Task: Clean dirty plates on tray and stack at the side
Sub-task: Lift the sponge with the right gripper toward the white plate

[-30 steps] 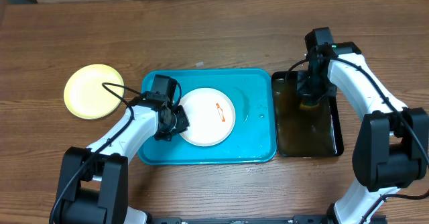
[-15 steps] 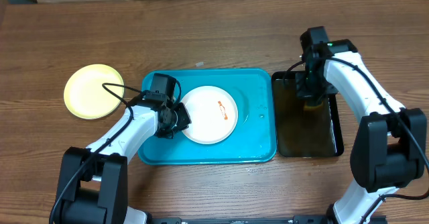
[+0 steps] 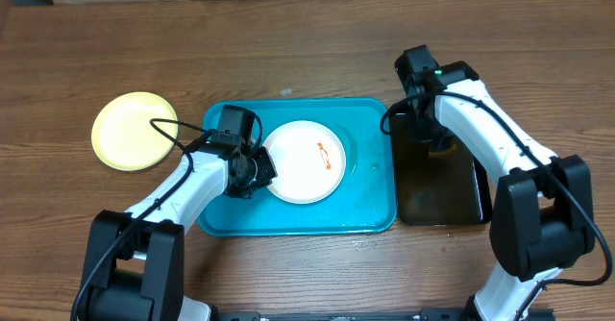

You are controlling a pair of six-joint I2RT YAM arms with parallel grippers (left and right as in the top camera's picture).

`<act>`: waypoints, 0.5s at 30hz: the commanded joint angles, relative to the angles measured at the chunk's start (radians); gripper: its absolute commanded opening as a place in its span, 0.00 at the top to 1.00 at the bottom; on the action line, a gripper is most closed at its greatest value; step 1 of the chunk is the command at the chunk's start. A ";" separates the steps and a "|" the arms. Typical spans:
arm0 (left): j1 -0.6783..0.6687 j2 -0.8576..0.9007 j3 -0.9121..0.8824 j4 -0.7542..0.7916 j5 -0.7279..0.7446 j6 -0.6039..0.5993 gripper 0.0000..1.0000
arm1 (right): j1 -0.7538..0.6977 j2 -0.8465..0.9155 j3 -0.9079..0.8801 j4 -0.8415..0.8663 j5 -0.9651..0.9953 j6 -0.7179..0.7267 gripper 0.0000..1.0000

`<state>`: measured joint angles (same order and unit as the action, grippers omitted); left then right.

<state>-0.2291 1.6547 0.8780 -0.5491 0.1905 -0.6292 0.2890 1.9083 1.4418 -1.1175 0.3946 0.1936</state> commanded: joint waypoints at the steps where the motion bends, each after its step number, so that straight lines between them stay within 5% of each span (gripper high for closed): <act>1: -0.006 0.010 0.007 0.003 -0.004 0.005 0.84 | -0.002 -0.018 0.033 -0.008 0.059 0.064 0.96; 15: -0.006 0.010 0.007 0.003 -0.011 0.005 0.83 | -0.009 -0.021 0.037 -0.060 0.047 0.120 0.96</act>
<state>-0.2295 1.6547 0.8780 -0.5488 0.1902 -0.6292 0.2874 1.9083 1.4433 -1.1763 0.4347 0.2771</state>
